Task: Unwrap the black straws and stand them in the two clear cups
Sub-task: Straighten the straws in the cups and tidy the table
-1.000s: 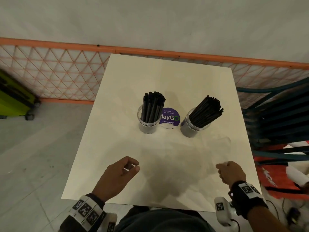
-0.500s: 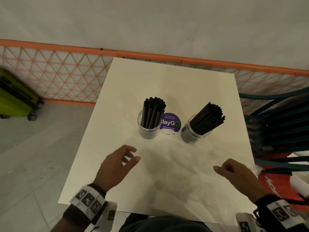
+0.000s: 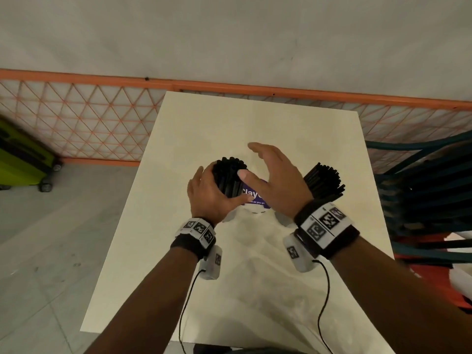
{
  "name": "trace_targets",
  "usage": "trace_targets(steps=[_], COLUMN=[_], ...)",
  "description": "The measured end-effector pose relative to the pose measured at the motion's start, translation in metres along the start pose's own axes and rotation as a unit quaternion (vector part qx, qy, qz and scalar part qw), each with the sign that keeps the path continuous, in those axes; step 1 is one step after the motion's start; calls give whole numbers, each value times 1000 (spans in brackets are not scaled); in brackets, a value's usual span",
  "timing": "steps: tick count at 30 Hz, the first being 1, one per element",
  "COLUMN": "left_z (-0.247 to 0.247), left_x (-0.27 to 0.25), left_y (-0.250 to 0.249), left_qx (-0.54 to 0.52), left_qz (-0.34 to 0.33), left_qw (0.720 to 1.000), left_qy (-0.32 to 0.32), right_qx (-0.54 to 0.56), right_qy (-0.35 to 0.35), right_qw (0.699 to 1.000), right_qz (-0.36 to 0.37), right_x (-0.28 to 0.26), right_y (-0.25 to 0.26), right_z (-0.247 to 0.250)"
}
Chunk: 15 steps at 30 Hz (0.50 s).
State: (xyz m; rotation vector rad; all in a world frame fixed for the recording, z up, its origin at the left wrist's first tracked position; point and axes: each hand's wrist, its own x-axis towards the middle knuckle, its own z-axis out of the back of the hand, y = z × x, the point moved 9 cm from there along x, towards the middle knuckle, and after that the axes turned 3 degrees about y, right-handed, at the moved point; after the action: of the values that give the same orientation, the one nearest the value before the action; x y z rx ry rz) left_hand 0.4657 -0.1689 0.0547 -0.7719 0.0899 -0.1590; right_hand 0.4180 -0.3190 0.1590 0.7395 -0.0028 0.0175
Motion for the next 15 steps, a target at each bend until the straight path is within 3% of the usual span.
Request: trace_targets(steps=[6, 12, 15], left_z=[-7, -14, -16], left_x=[4, 6, 10], left_y=[-16, -18, -12], left_qx=[104, 185, 152], left_qz=[-44, -86, -73], left_qw=[994, 979, 985], left_qy=[-7, 16, 32], right_qx=[-129, -206, -178], right_qy=[-13, 67, 49], right_qw=[989, 975, 983], right_qz=[76, 52, 20], right_x=[26, 34, 32], right_y=[27, 10, -2], right_z=[-27, -76, -74])
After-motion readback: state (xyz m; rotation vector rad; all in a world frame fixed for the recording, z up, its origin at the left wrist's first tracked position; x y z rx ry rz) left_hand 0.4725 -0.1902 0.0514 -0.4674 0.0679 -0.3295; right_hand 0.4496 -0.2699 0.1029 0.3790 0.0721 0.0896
